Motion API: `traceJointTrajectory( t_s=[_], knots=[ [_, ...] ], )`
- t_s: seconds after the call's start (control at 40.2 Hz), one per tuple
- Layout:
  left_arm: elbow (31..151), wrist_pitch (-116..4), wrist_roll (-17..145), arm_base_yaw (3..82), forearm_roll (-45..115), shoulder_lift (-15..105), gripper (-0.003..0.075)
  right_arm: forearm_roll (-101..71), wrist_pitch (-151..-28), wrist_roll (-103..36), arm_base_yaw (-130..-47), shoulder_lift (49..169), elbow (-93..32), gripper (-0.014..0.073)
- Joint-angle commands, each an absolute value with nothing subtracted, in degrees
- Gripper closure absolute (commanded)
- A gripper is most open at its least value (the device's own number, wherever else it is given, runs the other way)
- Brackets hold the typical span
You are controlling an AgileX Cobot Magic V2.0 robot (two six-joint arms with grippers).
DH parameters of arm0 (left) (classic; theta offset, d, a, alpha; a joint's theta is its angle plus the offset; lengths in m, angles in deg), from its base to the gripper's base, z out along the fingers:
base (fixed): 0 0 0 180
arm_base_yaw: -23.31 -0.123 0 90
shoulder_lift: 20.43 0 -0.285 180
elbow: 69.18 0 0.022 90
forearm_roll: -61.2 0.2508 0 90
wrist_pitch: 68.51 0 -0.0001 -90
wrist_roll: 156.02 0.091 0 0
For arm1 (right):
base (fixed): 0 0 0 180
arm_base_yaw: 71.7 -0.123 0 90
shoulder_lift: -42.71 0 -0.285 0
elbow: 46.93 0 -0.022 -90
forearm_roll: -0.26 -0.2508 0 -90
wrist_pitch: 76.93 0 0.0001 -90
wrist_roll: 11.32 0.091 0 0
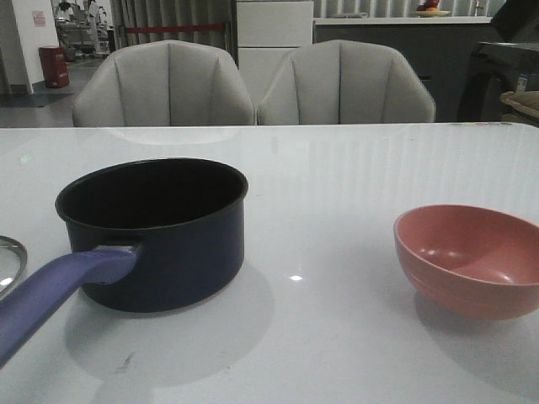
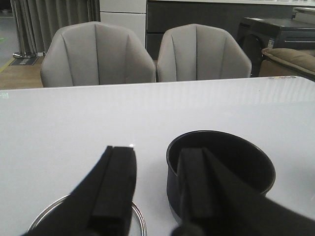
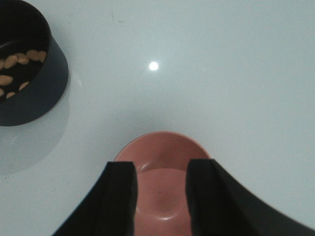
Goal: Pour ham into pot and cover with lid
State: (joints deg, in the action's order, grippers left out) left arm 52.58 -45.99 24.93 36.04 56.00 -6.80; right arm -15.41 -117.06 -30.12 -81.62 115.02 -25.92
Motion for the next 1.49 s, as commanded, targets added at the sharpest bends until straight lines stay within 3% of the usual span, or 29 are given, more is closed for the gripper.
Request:
traceJointTrajectory(
  t_s=[0.0, 0.473, 0.547, 0.672, 0.946, 1.07, 1.244, 1.468],
  knots=[
    [54.2, -50.6, 24.9, 36.5, 55.4, -6.1, 0.0439, -16.4, -108.3, -30.6, -82.3, 107.7, -22.2, 0.0237],
    [54.2, -50.7, 24.9, 36.5, 55.4, -6.1, 0.0439, -18.1, -82.8, -30.4, -86.6, 74.0, 6.6, 0.024],
    [54.2, -50.7, 24.9, 36.5, 55.4, -6.1, 0.0439, -19.6, -81.2, -30.4, -87.1, 70.4, 10.1, 0.029],
    [54.2, -50.4, 24.9, 36.5, 55.4, -6.1, 0.0439, -21.1, -80.2, -30.4, -87.1, 66.2, 14.1, 0.0461],
    [53.4, -49.1, 24.8, 36.5, 55.4, -6.1, 0.0429, -21.6, -80.6, -30.4, -87.1, 65.2, 14.9, 0.0454],
    [53.4, -47.4, 24.8, 36.5, 56.5, -5.9, 0.0339, -21.6, -80.6, -30.4, -87.1, 65.2, 14.9, 0.0454],
    [55.5, -44.6, 24.0, 36.5, 57.5, -3.8, 0.0118, -21.6, -80.6, -30.4, -87.1, 65.2, 14.9, 0.0454],
    [61.0, -40.8, 14.6, 33.7, 60.3, 7.4, 0.0073, -21.6, -80.6, -30.4, -87.1, 65.2, 14.9, 0.0454]
  ],
)
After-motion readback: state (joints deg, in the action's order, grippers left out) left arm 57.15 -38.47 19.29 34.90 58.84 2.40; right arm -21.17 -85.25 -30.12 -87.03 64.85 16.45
